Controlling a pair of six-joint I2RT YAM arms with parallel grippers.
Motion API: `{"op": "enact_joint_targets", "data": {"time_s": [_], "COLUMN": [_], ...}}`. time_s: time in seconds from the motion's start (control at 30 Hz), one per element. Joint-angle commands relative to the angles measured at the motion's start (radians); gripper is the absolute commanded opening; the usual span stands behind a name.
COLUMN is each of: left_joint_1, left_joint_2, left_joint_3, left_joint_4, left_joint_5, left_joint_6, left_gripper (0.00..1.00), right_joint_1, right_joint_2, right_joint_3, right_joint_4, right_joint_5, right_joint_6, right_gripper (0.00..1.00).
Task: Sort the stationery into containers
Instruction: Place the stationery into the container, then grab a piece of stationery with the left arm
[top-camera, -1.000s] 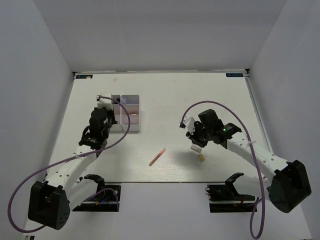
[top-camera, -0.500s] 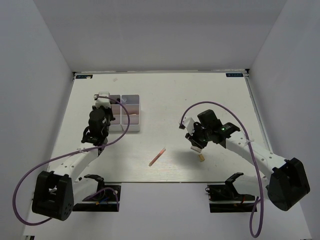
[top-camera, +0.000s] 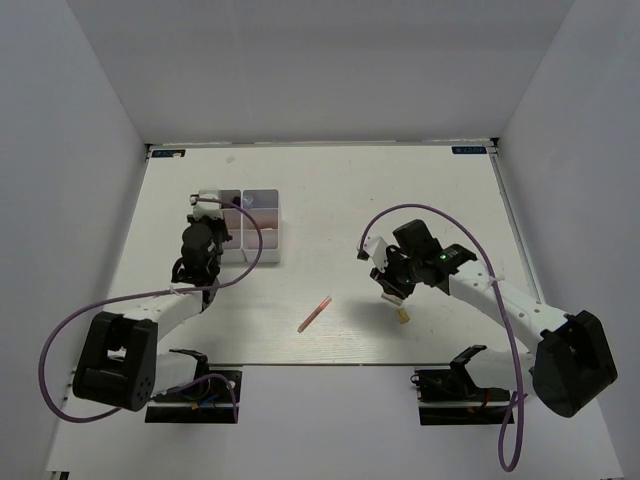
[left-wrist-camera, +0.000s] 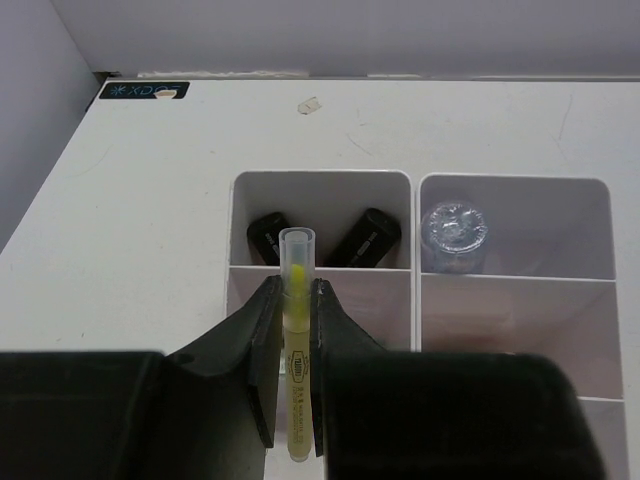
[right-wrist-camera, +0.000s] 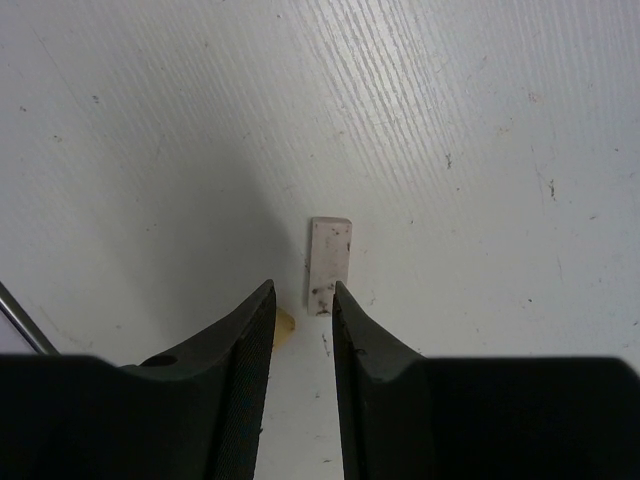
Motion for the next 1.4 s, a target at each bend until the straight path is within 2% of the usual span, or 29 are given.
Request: {"op": "enact_joint_targets", "data": {"time_s": [0.0,0.17,0.3,0.33,0.37,0.53,0.6,0.67,0.7,0.73,0.77,0.8,0.83,0.87,0.9,0.93,0.97,1.0,1.03,1.07,1.1,1.13,1.17,1.2,1.27,1.3,1.37], "left_joint_1": [0.008,0.008,0.006,0.006,0.006,0.008,0.006,-0.003,-0.023,-0.036,-0.072,-0.078,-0.081,-0.084,-0.089,-0.101,-0.147,-0.205,-0.275,-0.309,-0.404,-0.432,-0.454,-0.478,-0.535,-0.564,-0.615], "left_joint_2": [0.006,0.007,-0.002,-0.002,-0.005,-0.034,-0.048,-0.105,-0.123,-0.184,-0.201,-0.221,-0.211,-0.173,-0.139,-0.108,0.009,0.044,0.068,0.114,0.121,0.124,0.136,0.139,0.163,0.183,0.2], "left_joint_3": [-0.038,-0.104,-0.124,-0.125,-0.124,-0.107,-0.09,-0.066,-0.032,0.029,0.068,0.147,0.247,0.299,0.401,0.5,0.549,0.623,0.643,0.654,0.628,0.616,0.572,0.561,0.544,0.537,0.536], "left_joint_4": [0.101,0.135,0.132,0.12,0.115,0.083,0.06,-0.012,-0.047,-0.257,-0.356,-0.45,-0.741,-0.838,-0.996,-1.067,-1.212,-1.344,-1.383,-1.396,-1.385,-1.367,-1.309,-1.296,-1.278,-1.264,-1.253], "left_joint_5": [0.021,0.016,0.015,0.015,0.015,0.015,0.019,0.024,0.03,0.033,0.079,0.164,0.294,0.393,0.485,0.701,0.748,0.774,0.773,0.756,0.742,0.698,0.659,0.635,0.586,0.575,0.537], "left_joint_6": [-0.009,-0.072,-0.082,-0.081,-0.078,-0.055,-0.056,-0.056,-0.053,-0.061,-0.079,-0.128,-0.162,-0.206,-0.211,-0.211,-0.19,-0.182,-0.167,-0.164,-0.161,-0.162,-0.171,-0.174,-0.188,-0.19,-0.19], "left_gripper": [0.0,0.0,0.25,0.45,0.57,0.72,0.72,0.55,0.39,0.04,0.0,0.0,0.0,0.0,0.07,0.19,0.57,0.66,0.74,0.85,0.88,0.89,0.89,0.88,0.81,0.71,0.63], "right_joint_1": [-0.003,-0.002,-0.002,-0.003,0.0,-0.003,-0.007,-0.002,-0.003,-0.003,-0.005,-0.005,-0.005,-0.005,-0.005,-0.007,-0.007,-0.005,-0.007,-0.01,-0.01,-0.014,-0.02,-0.023,-0.046,-0.059,-0.074], "right_joint_2": [0.007,0.012,0.012,0.013,0.015,0.012,0.009,0.004,0.004,0.003,0.003,0.004,0.006,0.009,0.013,0.021,0.029,0.049,0.062,0.099,0.111,0.118,0.124,0.124,0.109,0.098,0.09], "right_joint_3": [0.002,0.003,0.002,0.003,0.003,0.006,0.008,0.008,0.009,0.008,0.011,0.012,0.015,0.022,0.028,0.038,0.045,0.054,0.089,0.1,0.107,0.114,0.114,0.118,0.111,0.106,0.108], "right_joint_4": [-0.011,-0.013,-0.014,-0.014,-0.017,-0.022,-0.022,-0.022,-0.022,-0.023,-0.022,-0.026,-0.028,-0.045,-0.051,-0.059,-0.065,-0.068,-0.083,-0.089,-0.092,-0.091,-0.088,-0.077,-0.066,-0.054,-0.048], "right_joint_5": [-0.018,-0.018,-0.019,-0.018,-0.018,-0.018,-0.019,-0.021,-0.021,-0.022,-0.019,-0.021,-0.028,-0.03,-0.035,-0.041,-0.032,0.002,0.017,0.075,0.09,0.102,0.114,0.131,0.146,0.153,0.157], "right_joint_6": [-0.009,-0.01,-0.01,-0.01,-0.01,-0.01,-0.007,-0.007,-0.004,-0.003,0.0,0.002,0.004,0.008,0.013,0.017,0.022,0.072,0.085,0.115,0.12,0.125,0.143,0.157,0.189,0.194,0.212], "right_gripper": [0.33,0.33,0.35,0.35,0.35,0.35,0.35,0.36,0.36,0.38,0.38,0.38,0.0,0.0,0.0,0.0,0.0,0.34,0.68,0.88,0.87,0.79,0.56,0.01,0.0,0.0,0.0]}}
